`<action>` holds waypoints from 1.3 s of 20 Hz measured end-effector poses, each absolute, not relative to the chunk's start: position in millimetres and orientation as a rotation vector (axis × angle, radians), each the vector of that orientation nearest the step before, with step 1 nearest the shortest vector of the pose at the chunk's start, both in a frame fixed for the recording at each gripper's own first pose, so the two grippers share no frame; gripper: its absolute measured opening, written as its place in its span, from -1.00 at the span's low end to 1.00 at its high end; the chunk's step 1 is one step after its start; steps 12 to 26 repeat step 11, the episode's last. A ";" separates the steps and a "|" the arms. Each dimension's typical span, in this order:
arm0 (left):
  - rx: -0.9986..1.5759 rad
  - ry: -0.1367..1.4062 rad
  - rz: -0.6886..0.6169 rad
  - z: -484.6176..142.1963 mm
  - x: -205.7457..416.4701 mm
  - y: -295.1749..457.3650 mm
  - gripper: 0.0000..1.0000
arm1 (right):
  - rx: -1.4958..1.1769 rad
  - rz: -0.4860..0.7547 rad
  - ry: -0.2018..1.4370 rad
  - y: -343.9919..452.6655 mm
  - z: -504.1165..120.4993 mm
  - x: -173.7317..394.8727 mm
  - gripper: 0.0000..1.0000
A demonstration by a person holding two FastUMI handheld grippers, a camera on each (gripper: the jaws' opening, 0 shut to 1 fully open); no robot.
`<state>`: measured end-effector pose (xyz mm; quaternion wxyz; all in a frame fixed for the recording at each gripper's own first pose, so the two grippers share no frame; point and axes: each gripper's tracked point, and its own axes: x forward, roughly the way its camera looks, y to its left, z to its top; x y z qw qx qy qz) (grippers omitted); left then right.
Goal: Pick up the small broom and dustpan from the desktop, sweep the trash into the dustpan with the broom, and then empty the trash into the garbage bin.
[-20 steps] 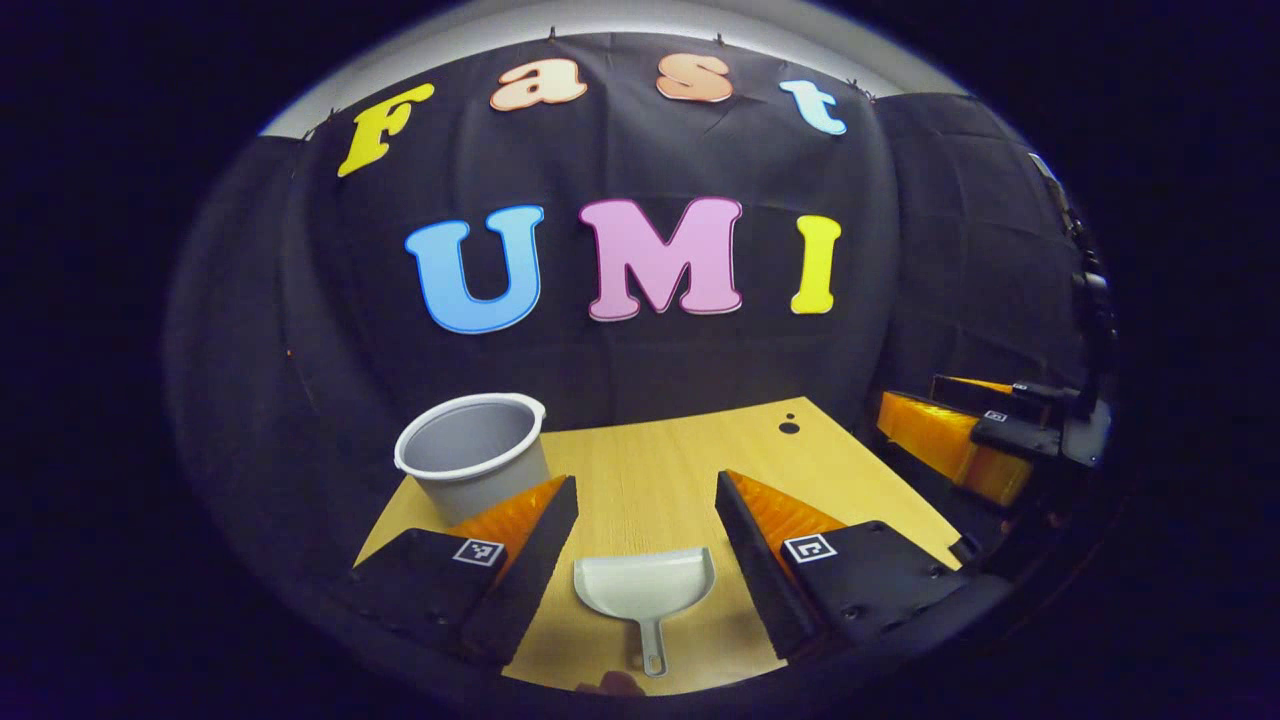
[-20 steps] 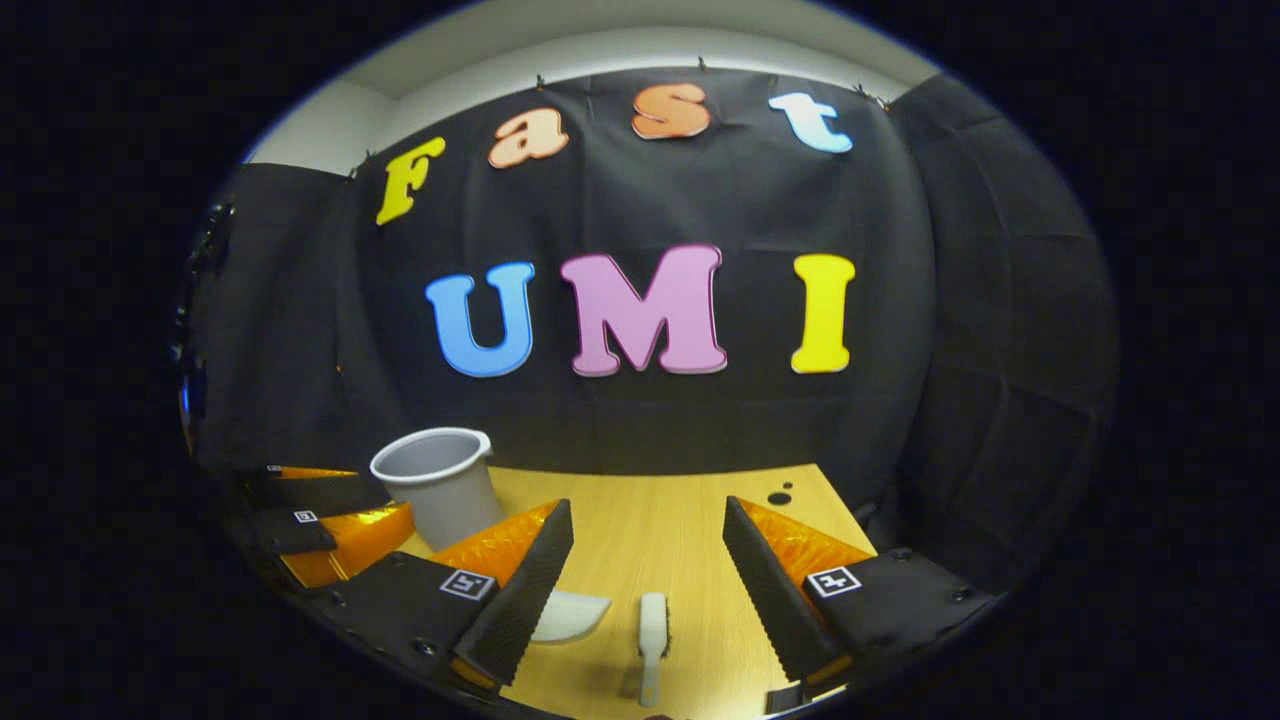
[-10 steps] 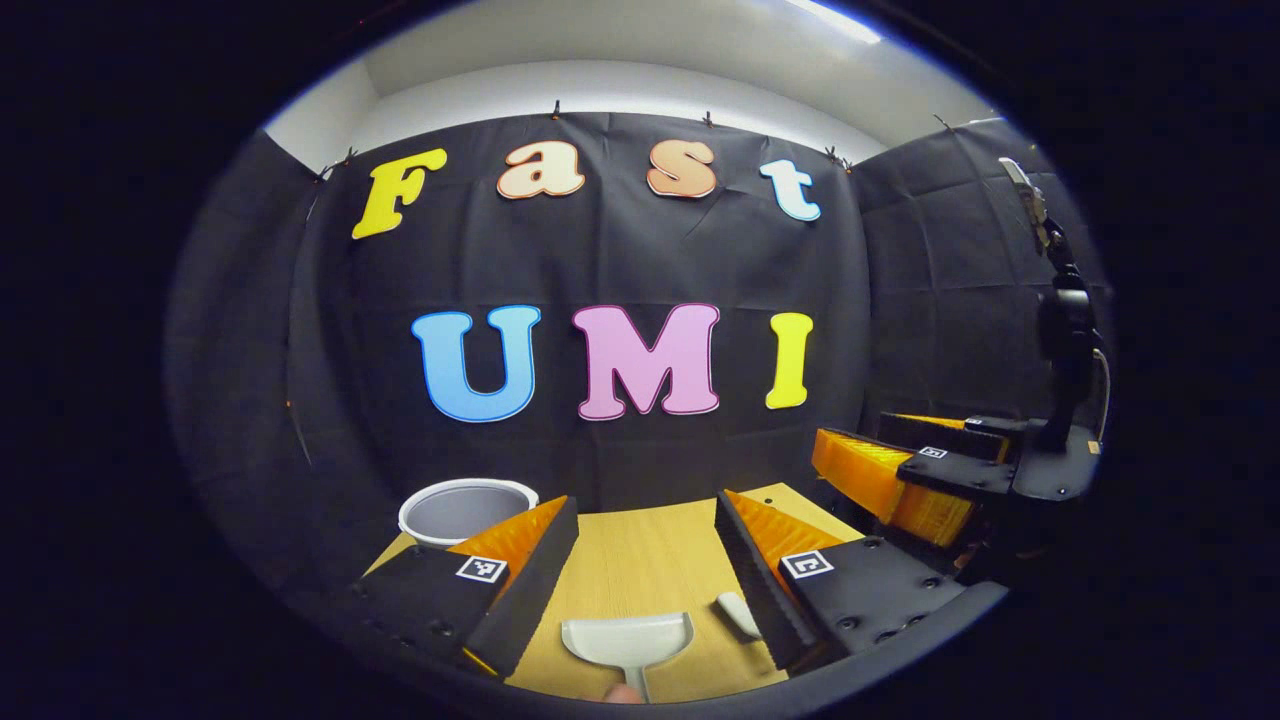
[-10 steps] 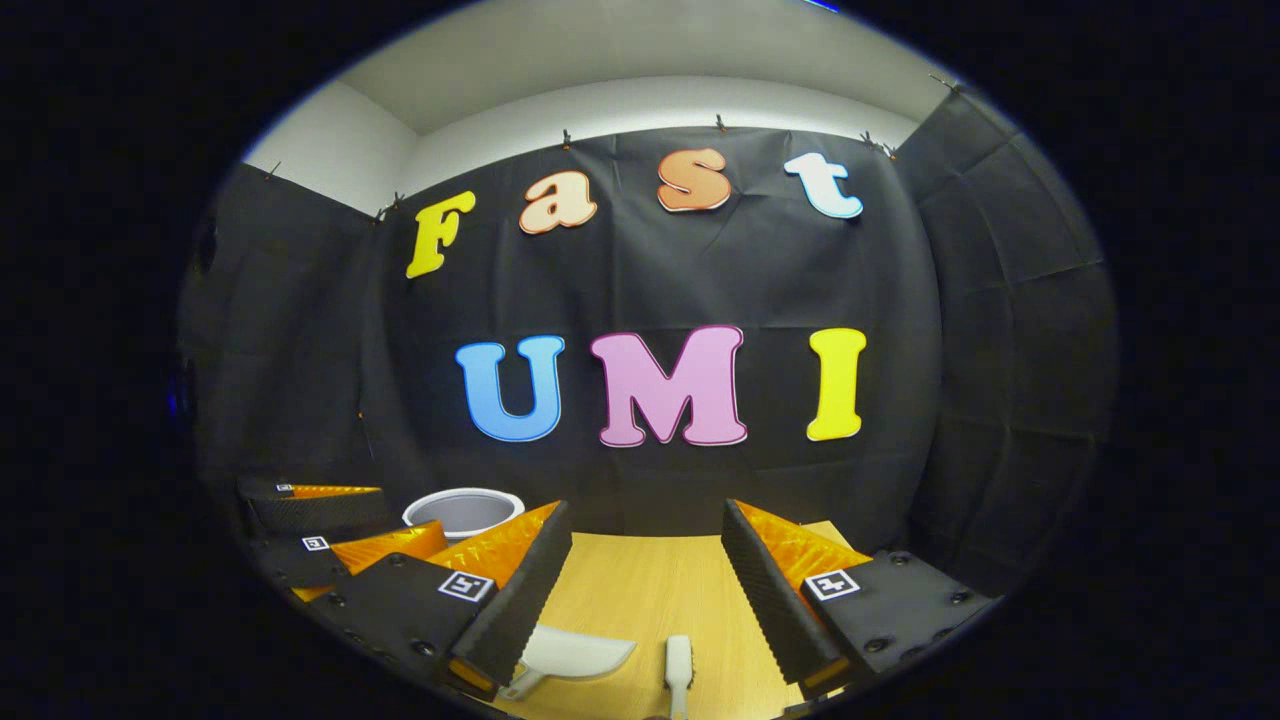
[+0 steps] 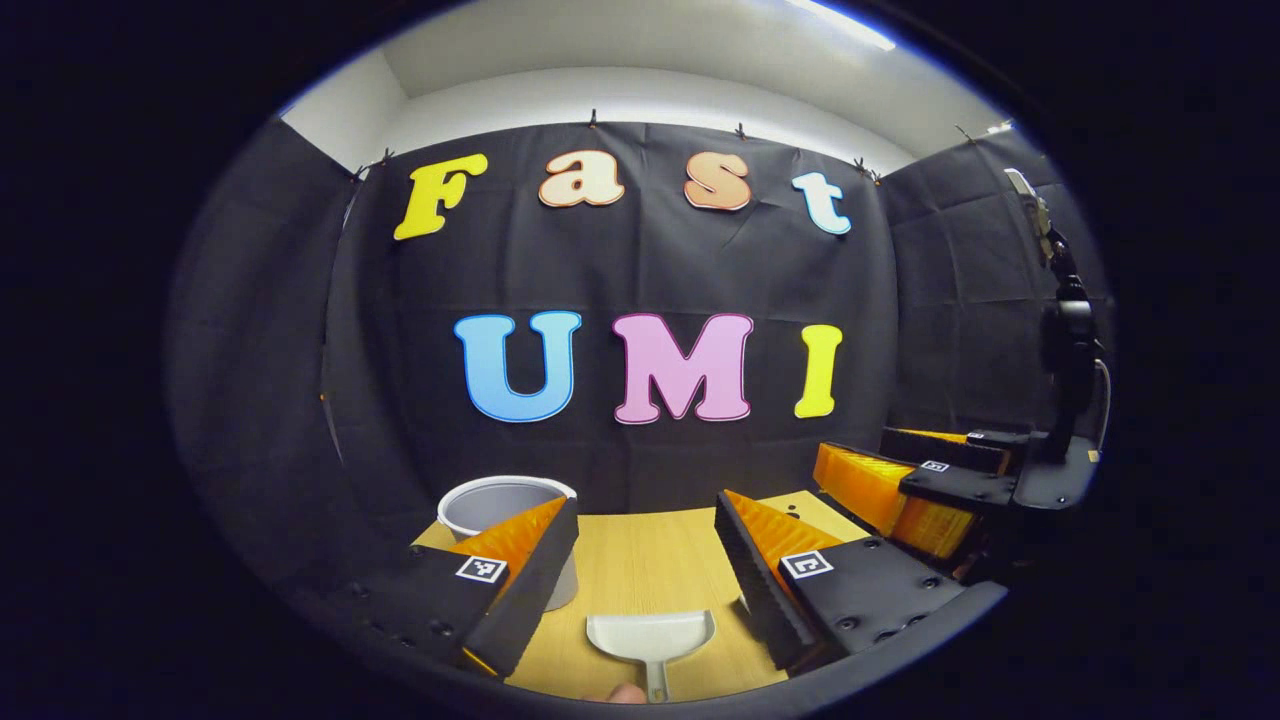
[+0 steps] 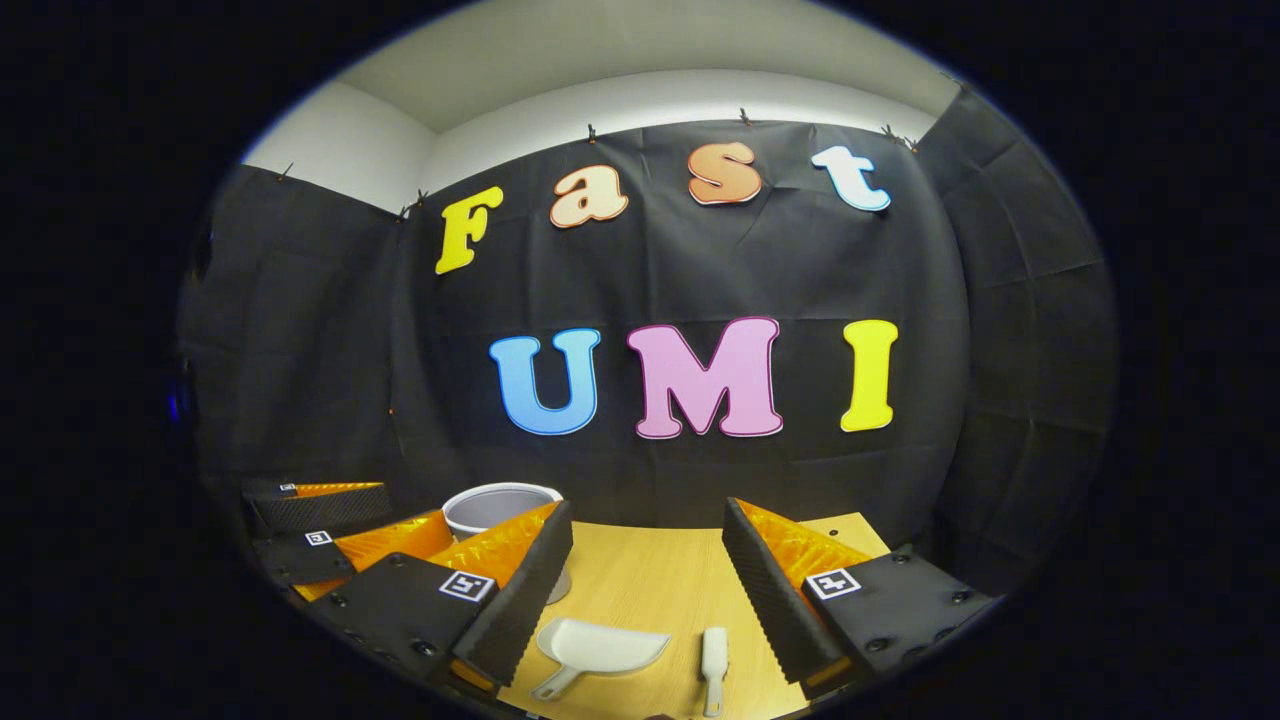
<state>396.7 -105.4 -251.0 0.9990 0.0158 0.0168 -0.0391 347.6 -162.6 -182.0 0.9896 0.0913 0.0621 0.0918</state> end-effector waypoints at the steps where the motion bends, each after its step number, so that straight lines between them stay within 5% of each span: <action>1: 0.028 0.029 -0.066 -250.5 393.3 -102.1 0.64 | 0.183 0.187 0.124 -162.0 -181.5 346.4 0.93; 26: 0.023 0.017 -0.019 -253.8 368.3 -80.5 0.64 | 0.139 0.227 0.112 -155.4 -177.3 345.3 0.80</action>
